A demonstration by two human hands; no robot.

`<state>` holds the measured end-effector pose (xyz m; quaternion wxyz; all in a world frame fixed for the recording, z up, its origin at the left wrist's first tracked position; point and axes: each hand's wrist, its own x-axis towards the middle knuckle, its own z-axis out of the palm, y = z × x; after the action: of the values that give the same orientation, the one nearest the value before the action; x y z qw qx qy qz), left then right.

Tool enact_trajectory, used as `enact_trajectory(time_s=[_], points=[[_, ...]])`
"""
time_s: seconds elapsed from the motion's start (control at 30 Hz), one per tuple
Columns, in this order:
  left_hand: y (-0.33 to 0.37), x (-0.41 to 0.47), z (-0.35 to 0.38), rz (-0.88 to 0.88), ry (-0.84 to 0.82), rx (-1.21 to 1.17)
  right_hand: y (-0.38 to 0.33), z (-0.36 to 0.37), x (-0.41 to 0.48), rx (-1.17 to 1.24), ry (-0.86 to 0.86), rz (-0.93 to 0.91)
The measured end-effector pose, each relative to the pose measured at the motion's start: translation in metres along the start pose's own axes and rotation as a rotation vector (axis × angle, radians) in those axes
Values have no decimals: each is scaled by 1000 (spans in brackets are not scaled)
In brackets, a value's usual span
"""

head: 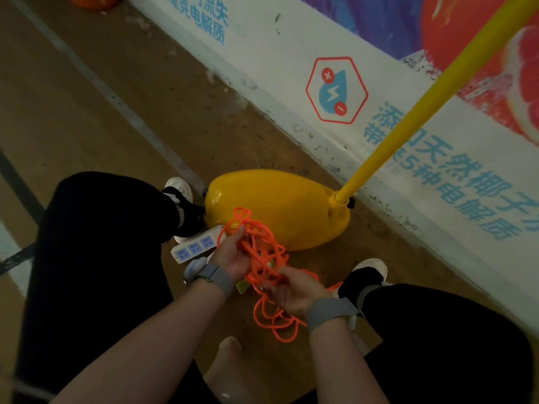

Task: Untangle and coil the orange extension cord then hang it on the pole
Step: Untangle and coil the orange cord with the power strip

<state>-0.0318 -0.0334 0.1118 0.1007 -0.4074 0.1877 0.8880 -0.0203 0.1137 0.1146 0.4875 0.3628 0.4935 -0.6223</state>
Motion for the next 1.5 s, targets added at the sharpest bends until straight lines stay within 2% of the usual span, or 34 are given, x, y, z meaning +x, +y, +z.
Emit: enact_trajectory(time_s=[0.1, 0.17, 0.27, 0.43, 0.6, 0.77, 0.83, 0.93, 1.0, 1.1, 1.23, 1.33, 1.4, 1.47, 1.5], points=[[-6, -1, 3, 32, 12, 131, -3, 0, -7, 370, -45, -109], [-10, -3, 4, 131, 49, 407, -2, -5, -5, 495, -25, -118], [-15, -9, 1, 209, 46, 754, 0, -13, -4, 559, 53, -117], [-6, 15, -15, 272, 40, 1034, 3, -14, 2, 533, 168, -160], [2, -6, -8, 235, -4, 951, 1, -14, 5, 504, 196, -226], [6, -12, -4, 79, -130, 825, 1, -13, -4, 462, 168, -275], [3, -8, -5, 148, -96, 942, -1, -12, -6, 416, 186, -311], [-2, -4, -13, 339, 29, 1185, -4, -6, -11, 156, 217, -340], [-3, -1, -21, 410, 128, 1250, -1, 0, -14, 84, 202, -344], [-2, 1, -31, 433, 228, 1397, 4, 10, -15, 192, 198, -387], [-4, -2, -27, 479, 208, 1495, 1, 12, -11, 478, 251, -320], [-6, -3, -24, 592, 186, 1437, 1, 6, -14, 621, 228, -223], [0, 3, -32, 621, 289, 1381, -4, -5, -22, 770, 198, -207], [7, 12, -43, 529, 314, 1422, -18, -23, -26, 887, 209, -286], [6, 14, -44, 437, 250, 1429, -25, -31, -26, 905, 231, -333]])
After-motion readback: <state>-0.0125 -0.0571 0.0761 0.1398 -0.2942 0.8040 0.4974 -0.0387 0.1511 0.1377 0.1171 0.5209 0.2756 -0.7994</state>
